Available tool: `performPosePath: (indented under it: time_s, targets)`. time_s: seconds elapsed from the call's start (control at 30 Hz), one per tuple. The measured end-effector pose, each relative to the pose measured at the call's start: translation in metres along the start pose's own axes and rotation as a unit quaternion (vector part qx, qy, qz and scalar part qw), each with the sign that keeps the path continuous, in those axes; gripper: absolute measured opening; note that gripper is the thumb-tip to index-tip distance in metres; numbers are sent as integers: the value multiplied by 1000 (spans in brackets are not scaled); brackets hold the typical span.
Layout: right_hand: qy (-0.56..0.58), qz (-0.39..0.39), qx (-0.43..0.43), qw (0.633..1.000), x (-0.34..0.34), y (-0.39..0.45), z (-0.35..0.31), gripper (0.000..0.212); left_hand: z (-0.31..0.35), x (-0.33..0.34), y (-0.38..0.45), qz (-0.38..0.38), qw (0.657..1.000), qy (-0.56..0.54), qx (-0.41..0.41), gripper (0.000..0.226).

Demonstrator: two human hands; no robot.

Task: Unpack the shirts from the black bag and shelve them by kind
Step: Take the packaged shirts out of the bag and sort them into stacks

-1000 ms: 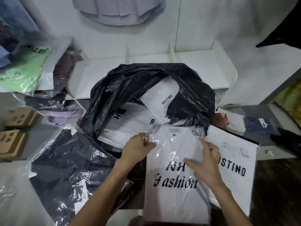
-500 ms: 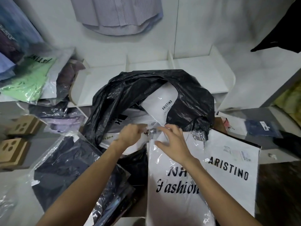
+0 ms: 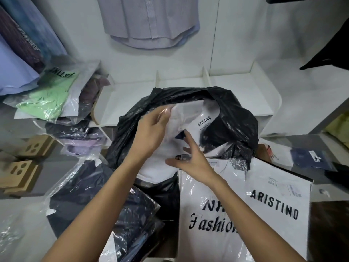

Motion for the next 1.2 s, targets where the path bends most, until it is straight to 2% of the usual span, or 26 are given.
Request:
performPosePath:
  time_s: [0.1,0.17,0.2,0.23,0.27,0.3,0.33,0.4,0.47,0.5,0.57,0.67,0.77,0.87,0.97,1.03,1.1,1.2]
  targets:
    - [55,23,-11,998,19,4,-21,140,18,5,-2,-39,986,-160,-37,32]
    - [58,88,-39,994,23,6,-40,131,28,14,-6,-122,965,-214,-89,46]
    - [54,121,-61,989,21,5,-48,110,31,17,-7,-173,957,-209,-105,58]
    - [54,160,-79,982,15,5,-52,77,32,20,-9,-214,951,-197,-106,66]
    - [61,198,-86,975,6,4,-56,40,32,20,-8,-221,955,-176,-88,69]
    - [61,232,-83,967,-5,3,-56,15,32,18,-7,-199,966,-154,-64,68]
    - [60,250,-78,963,-17,1,-56,12,30,14,-4,-150,979,-126,-50,64]
    - [78,229,-75,967,-36,-3,-60,13,15,7,4,-43,994,-70,-65,66]
    - [122,196,-88,969,-54,-9,-68,13,-2,3,10,5,997,4,-79,86]
    - [149,191,-89,966,-63,-12,-71,14,-12,2,14,-4,998,5,-70,88]
    - [202,202,-85,955,-80,-17,-75,13,-23,2,17,-73,991,-84,-73,78]
    - [248,238,-56,937,-101,-25,-73,14,-24,11,2,-164,954,-204,-149,50]
    - [214,266,-36,939,-118,-36,-61,30,-29,33,-13,-153,956,-194,-161,37]
    - [153,293,9,944,-125,-54,-33,60,-43,62,-38,-142,950,-198,-196,38]
    - [133,303,76,941,-123,-78,8,78,-71,86,-72,-202,943,-122,-236,37]
    - [141,289,128,938,-121,-93,37,82,-87,90,-86,-267,930,-15,-251,33]
    - [135,276,168,937,-120,-108,61,85,-98,88,-94,-323,906,88,-258,38]
    - [113,268,190,938,-116,-123,86,87,-109,85,-100,-356,883,164,-257,37]
Point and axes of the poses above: each hand's wrist, its own y-axis towards the middle knuckle, its own x-axis out of the palm, z = x × y, the point moved 2 cm from there along y, towards the middle knuckle, and after that the axes turned 4 degrees about y, right-handed, at the moved point
